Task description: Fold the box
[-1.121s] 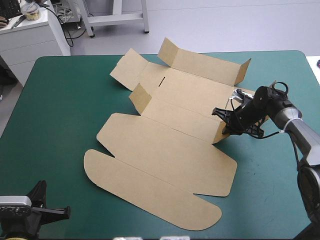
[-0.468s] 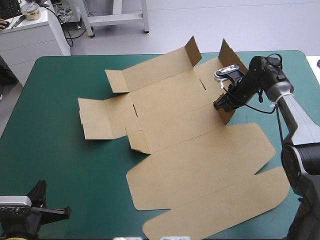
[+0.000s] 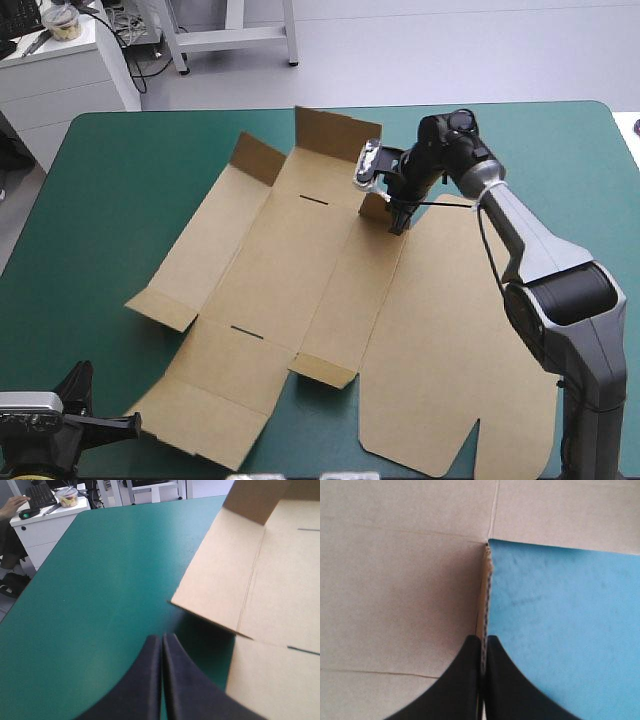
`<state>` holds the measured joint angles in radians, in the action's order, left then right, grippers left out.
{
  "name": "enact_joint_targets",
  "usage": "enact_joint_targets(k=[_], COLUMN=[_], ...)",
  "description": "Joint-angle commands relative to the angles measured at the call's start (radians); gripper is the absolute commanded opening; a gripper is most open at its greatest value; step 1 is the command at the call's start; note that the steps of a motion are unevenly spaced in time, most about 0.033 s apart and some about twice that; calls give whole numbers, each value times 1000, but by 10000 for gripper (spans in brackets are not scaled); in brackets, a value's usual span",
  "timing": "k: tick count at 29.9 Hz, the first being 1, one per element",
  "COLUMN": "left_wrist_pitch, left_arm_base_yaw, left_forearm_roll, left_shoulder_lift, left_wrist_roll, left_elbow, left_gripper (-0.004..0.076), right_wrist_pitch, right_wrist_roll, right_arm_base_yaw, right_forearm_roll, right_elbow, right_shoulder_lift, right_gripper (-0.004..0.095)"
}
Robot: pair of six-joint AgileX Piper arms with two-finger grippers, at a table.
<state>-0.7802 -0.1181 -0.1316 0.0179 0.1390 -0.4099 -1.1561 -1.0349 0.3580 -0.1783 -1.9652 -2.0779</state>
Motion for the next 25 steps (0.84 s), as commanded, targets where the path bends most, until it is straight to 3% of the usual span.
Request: enact_joint_targets(k=[1,9,13,15,18,22,25], left_wrist_pitch=[75,75,75,75,75,75,75], left_arm_base_yaw=[-2,-2,-2,-2,-2,-2,-2], left_forearm_roll=[-12,-12,-12,-12,-12,-12,-12], left_shoulder_lift=[12,12,12,12,12,12,12], left_wrist_roll=[-4,-4,-4,-4,-4,-4,-4], left_elbow=[-31,-31,-31,-31,-31,-31,-31], left_gripper=[-10,-10,-10,-10,-10,-10,-10], right_wrist_pitch=[88,192,197,201,203,192,158], right_wrist_roll=[-107,-198,-249,-256,-256,-206,-52], right_arm_base_yaw=[53,98,98,98,98,98,98], right_forearm_roll=[-5,-47,-104,-120,-120,-121,-109], right_elbow=[-44,-44,-44,-44,-44,-61,-95], right_shoulder_lift=[48,46,42,40,43,69,93], right_gripper=[-20,-19,41,132,354,725,830])
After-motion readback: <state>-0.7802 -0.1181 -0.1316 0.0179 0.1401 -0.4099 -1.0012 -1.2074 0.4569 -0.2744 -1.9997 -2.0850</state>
